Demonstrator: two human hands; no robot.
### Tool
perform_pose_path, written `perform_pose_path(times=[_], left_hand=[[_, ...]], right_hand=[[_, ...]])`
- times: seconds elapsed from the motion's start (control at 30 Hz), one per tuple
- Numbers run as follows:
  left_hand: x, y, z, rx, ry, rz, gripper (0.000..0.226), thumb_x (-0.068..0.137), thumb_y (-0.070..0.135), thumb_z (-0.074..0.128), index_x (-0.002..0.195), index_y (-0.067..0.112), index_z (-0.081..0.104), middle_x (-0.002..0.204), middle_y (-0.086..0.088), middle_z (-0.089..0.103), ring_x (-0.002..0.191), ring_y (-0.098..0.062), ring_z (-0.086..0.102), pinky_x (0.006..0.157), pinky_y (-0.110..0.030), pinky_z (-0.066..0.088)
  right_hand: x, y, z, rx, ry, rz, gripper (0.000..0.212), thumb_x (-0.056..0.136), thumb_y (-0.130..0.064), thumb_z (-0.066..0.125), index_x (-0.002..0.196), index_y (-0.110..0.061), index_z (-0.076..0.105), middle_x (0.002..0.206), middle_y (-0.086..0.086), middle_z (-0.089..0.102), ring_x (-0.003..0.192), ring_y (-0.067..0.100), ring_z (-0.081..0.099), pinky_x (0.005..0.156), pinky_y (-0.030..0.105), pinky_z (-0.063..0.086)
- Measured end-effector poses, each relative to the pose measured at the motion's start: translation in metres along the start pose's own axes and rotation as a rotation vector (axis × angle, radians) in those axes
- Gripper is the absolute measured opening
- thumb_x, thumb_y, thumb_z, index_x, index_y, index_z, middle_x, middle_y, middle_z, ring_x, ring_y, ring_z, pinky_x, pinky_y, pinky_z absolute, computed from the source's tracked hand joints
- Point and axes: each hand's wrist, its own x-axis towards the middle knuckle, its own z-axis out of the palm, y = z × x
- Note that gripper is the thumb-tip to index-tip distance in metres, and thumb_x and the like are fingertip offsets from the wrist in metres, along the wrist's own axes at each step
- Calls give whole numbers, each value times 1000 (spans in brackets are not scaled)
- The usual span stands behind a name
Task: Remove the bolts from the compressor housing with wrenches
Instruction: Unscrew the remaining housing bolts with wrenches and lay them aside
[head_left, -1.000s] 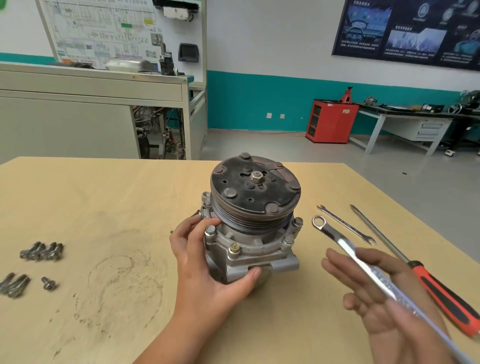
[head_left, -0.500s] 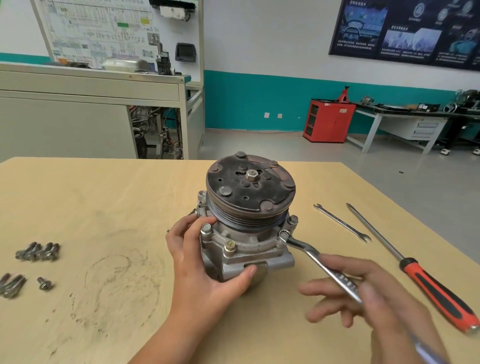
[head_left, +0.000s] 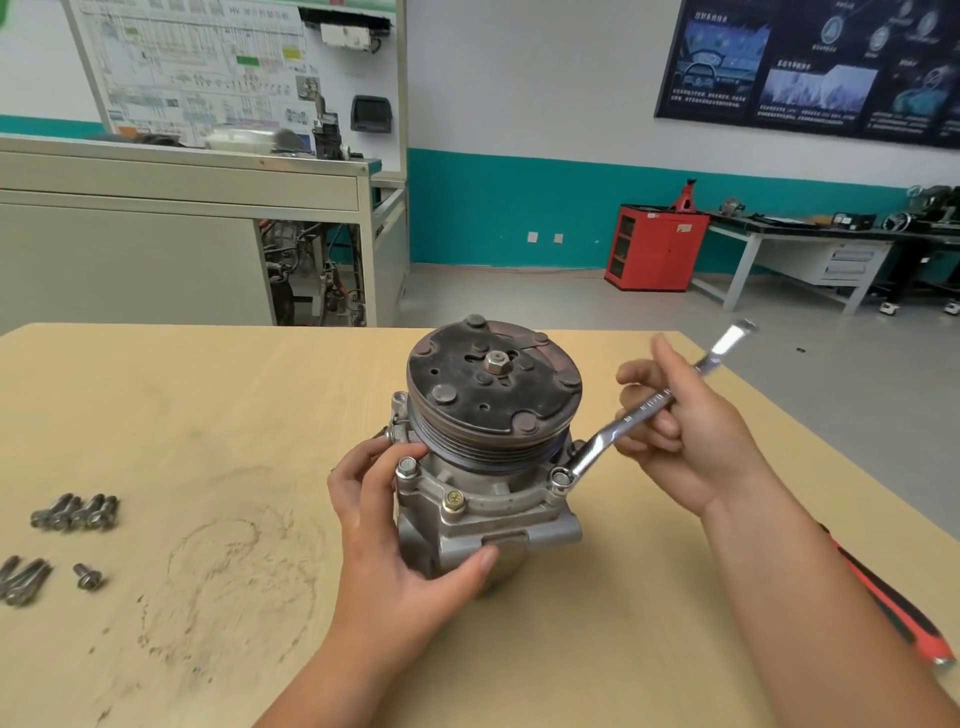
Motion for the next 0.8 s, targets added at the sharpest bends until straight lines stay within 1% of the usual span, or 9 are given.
perform_pose_path(times=[0.13,0.2,0.27,0.33,0.37,0.4,0.53,0.6,0.8], left_hand=[[4,-7,-14,-36,-99,6,75,57,47,75,122,61,39,132,11,28,129,-33,37,104,-59,37],[5,-9,-18,-49,-122,-13,74,58,63,77,123,59,41,133,10,28,131,-31,37,104,-61,37],[4,-8,-19,-52,-122,-28,73,58,72,74,122,59,42,133,11,28,131,-29,37,105,-60,37],[2,-7,-15,-26,-97,-23,73,54,71,76,119,61,44,132,17,28,133,-21,34,108,-53,36],[1,-5,-12,-1,-73,-11,75,51,68,78,117,62,44,130,20,27,134,-14,32,110,-44,36],[-2,-3,-8,28,-42,0,76,49,65,78,116,64,44,129,19,26,133,-5,29,111,-31,34],[-14,11,23,157,101,25,77,45,50,83,112,52,45,125,-1,26,127,13,18,102,0,19],[-22,18,40,161,174,16,73,48,43,83,112,45,48,126,-6,24,128,11,16,102,-1,18],[-27,31,68,50,313,-67,75,57,29,80,117,52,41,140,13,10,135,3,14,109,-15,24]], right_hand=[[-40,1,-31,410,-16,-55,50,86,-52,43,54,-19,60,36,-10,24,33,3,19,42,16,30],[-65,9,-44,565,-217,-51,55,89,-55,44,78,-5,65,51,4,50,49,12,47,58,26,43],[-98,4,-28,396,-6,-84,56,100,-39,32,116,12,50,104,36,56,100,39,55,87,45,37],[-119,4,-23,179,30,-150,38,100,-3,26,111,3,62,102,49,53,100,51,58,83,40,48],[-124,20,-16,129,-116,-141,44,91,10,36,87,-11,74,84,41,63,80,44,68,62,28,54],[-129,32,-5,116,-7,-102,47,74,18,50,65,-21,75,69,28,68,63,35,70,46,20,51],[-139,34,25,-51,125,-67,42,76,18,52,51,-10,71,60,12,70,53,16,69,43,17,50],[-143,40,33,-104,179,-143,22,68,12,53,61,0,70,64,10,72,58,16,70,46,16,50],[-151,54,44,-405,249,-457,21,65,-15,60,85,-10,63,79,-7,75,77,11,72,64,16,53]])
